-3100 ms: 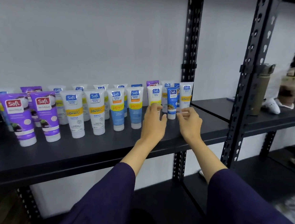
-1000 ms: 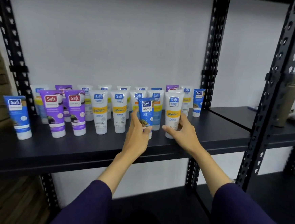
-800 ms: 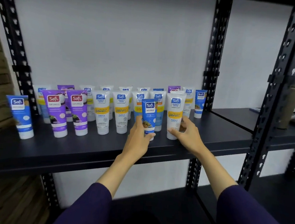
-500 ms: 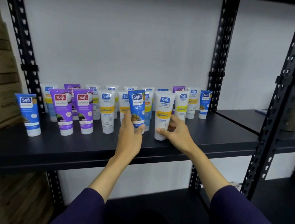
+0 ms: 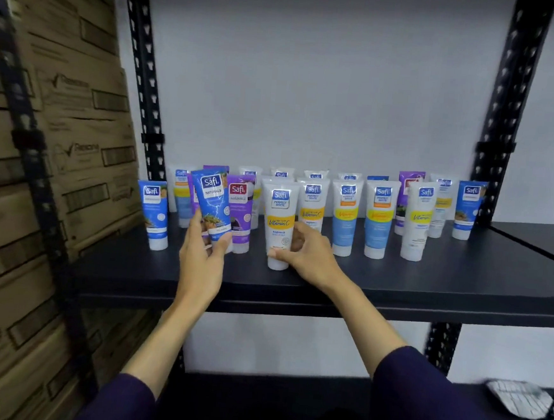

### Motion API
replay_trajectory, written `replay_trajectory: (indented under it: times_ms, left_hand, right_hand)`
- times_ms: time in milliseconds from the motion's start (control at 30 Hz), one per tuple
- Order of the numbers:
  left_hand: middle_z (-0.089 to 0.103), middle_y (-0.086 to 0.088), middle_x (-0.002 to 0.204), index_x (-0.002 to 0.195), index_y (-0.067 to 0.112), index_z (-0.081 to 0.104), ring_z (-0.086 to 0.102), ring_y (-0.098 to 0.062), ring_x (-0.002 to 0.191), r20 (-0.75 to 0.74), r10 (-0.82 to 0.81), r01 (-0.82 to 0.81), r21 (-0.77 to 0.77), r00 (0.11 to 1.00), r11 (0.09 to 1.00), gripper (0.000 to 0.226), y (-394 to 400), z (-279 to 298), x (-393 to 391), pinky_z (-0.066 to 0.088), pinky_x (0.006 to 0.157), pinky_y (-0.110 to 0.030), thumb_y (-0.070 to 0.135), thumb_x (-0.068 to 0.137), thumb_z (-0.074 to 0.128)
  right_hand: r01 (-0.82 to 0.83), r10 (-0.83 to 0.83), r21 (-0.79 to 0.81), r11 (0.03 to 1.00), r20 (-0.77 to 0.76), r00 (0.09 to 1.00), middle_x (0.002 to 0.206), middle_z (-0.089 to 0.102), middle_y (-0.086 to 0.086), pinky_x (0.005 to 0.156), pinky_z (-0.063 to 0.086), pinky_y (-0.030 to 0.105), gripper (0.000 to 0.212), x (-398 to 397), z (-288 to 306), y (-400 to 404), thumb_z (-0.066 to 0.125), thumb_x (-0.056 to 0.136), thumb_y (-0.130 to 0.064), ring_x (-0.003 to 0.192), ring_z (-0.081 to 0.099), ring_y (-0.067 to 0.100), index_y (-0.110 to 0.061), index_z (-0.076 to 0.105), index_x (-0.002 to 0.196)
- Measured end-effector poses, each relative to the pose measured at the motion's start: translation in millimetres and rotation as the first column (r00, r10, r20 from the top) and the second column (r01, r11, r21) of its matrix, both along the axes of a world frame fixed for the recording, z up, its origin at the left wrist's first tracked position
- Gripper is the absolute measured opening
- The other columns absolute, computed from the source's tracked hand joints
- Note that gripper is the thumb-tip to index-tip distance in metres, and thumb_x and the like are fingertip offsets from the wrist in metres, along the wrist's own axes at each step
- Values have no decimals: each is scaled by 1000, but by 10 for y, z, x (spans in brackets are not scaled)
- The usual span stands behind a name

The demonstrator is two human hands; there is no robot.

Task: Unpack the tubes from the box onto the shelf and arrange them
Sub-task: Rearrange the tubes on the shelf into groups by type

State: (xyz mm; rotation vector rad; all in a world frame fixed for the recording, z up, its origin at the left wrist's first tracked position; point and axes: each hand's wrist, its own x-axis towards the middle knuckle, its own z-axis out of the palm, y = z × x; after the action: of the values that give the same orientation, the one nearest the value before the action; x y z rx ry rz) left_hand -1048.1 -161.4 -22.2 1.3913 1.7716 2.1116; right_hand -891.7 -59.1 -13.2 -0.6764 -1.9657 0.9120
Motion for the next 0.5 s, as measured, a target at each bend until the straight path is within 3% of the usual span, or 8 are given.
replay_trajectory:
  times_ms: [133,367,500]
  left_hand:
    - [49,10,121,146,20,30,54,8,93,-4,6,-6,-14,1000,1000,62,-35,-7,-91,40,65,4,14,92,60]
    - [49,9,122,140,23,32,55,0,97,-15,-34,33,-26,999,999,58,4,-11,-62,43,65,-1,14,91,61]
    - [51,8,121,138,20,33,56,9,95,7,-59,59,13,998,998,56,-9,20,18,45,67,-1,15,90,62]
  right_hand:
    - [21,-21,-10,1000,-11,1000,106,65,-2,70,46,5,49,-86,8,17,81,73,-19,91,62,5,-16,54,113]
    - [18,-17,-26,999,21,1000,106,63,-2,69,47,9,50,-118,14,34,82,72,-22,92,62,7,-16,51,110]
    - [46,-46,-4,999,8,999,101,61,-5,70,47,10,50,-112,14,-7,79,75,-25,87,58,1,-17,50,115]
